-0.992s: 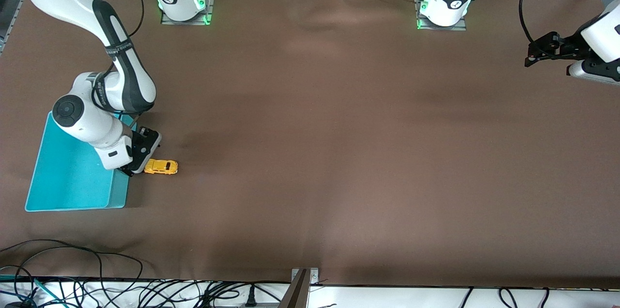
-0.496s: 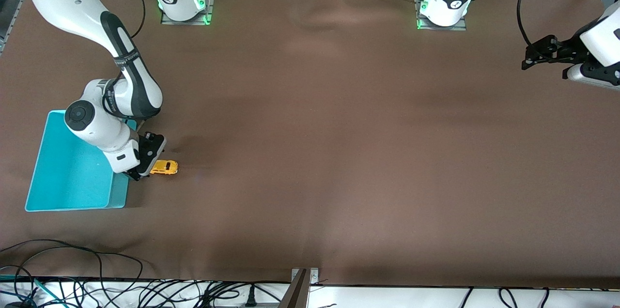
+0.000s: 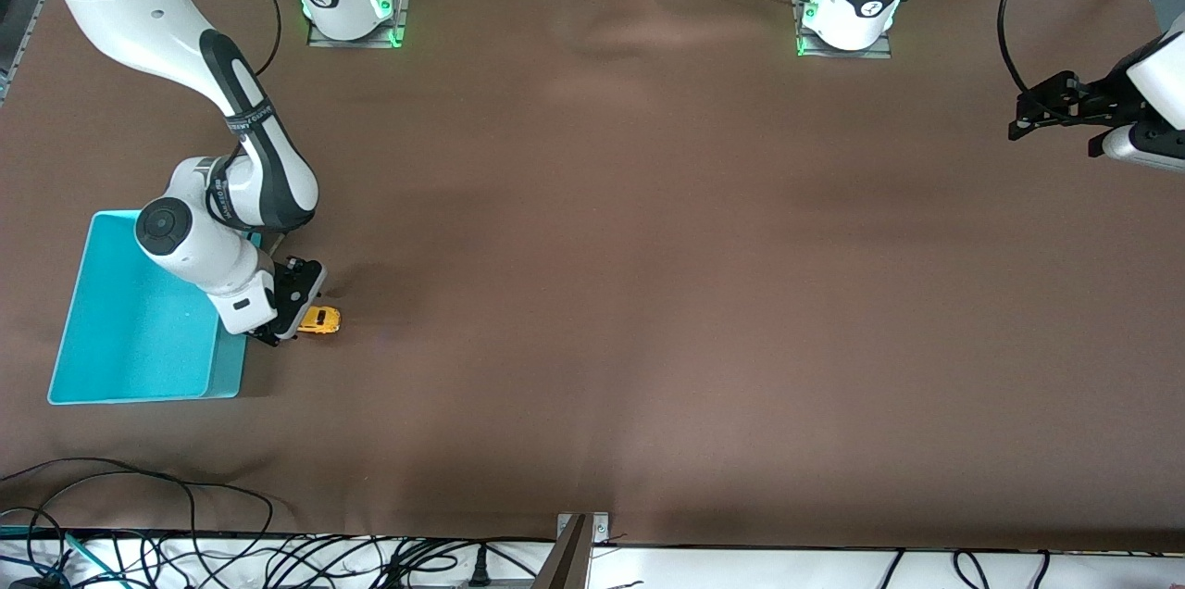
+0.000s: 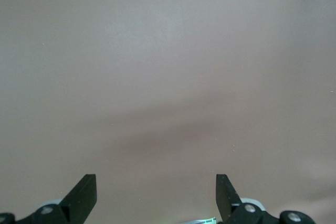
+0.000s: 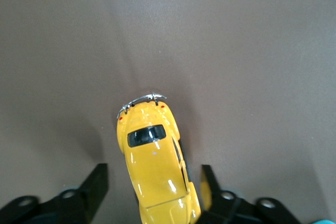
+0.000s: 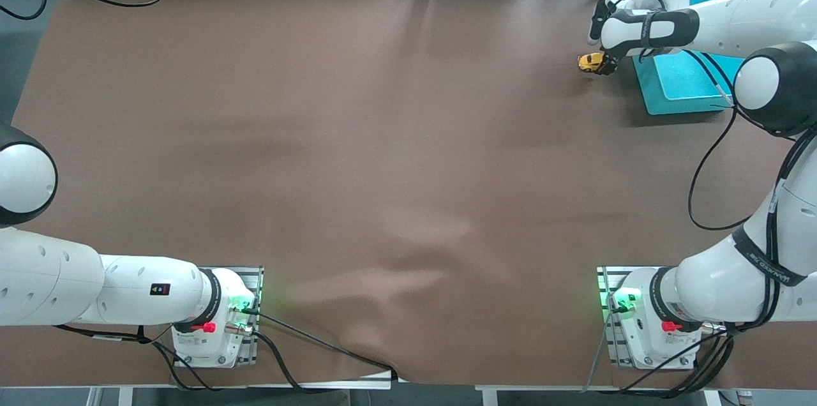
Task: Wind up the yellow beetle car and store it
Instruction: 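Close the right gripper on the yellow car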
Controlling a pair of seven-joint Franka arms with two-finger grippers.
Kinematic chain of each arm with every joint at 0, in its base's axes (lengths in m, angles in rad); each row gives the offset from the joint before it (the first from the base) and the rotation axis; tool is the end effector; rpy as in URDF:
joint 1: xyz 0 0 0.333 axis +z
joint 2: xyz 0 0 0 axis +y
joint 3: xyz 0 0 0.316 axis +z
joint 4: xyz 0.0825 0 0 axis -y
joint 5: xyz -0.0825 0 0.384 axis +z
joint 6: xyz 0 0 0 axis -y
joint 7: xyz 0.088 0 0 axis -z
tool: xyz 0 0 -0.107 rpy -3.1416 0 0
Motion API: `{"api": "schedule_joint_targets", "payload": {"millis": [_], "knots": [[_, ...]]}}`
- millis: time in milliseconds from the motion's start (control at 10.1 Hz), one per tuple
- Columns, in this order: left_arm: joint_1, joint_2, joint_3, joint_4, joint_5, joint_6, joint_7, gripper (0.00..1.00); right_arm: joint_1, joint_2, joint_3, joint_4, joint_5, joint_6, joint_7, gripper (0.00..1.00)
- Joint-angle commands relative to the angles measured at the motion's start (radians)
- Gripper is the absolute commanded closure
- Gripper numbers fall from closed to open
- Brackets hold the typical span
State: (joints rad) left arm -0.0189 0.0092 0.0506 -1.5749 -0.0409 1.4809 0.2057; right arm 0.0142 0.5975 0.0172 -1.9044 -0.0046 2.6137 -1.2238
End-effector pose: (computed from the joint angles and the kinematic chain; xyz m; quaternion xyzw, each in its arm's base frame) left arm 0.5469 0.0125 0.6102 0.9946 -0.0875 -0.0488 0.0262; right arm 0.6405 0.0197 0.1925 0.8081 0.5864 0.0482 0.0285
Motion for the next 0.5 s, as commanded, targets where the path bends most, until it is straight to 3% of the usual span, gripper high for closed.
{"api": "schedule_joint_targets", "payload": {"millis": [0,99,298,397], "knots": [[-0.003,0.029,0.006,0.030,-0.005,-0.001,0.014,0.00,-0.011,0.022,0.012,0.025,0.005,0.011,-0.028,0.83],[-0.004,0.031,0.006,0.032,-0.008,-0.001,0.012,0.00,-0.010,0.028,0.012,0.037,0.005,0.008,-0.046,1.00],[-0.004,0.067,0.008,0.079,0.001,0.010,0.014,0.00,-0.005,0.019,0.013,0.086,0.005,-0.047,-0.048,1.00],[-0.003,0.087,0.009,0.097,0.001,0.010,0.012,0.00,-0.002,0.013,0.015,0.138,0.006,-0.143,-0.048,1.00]]}}
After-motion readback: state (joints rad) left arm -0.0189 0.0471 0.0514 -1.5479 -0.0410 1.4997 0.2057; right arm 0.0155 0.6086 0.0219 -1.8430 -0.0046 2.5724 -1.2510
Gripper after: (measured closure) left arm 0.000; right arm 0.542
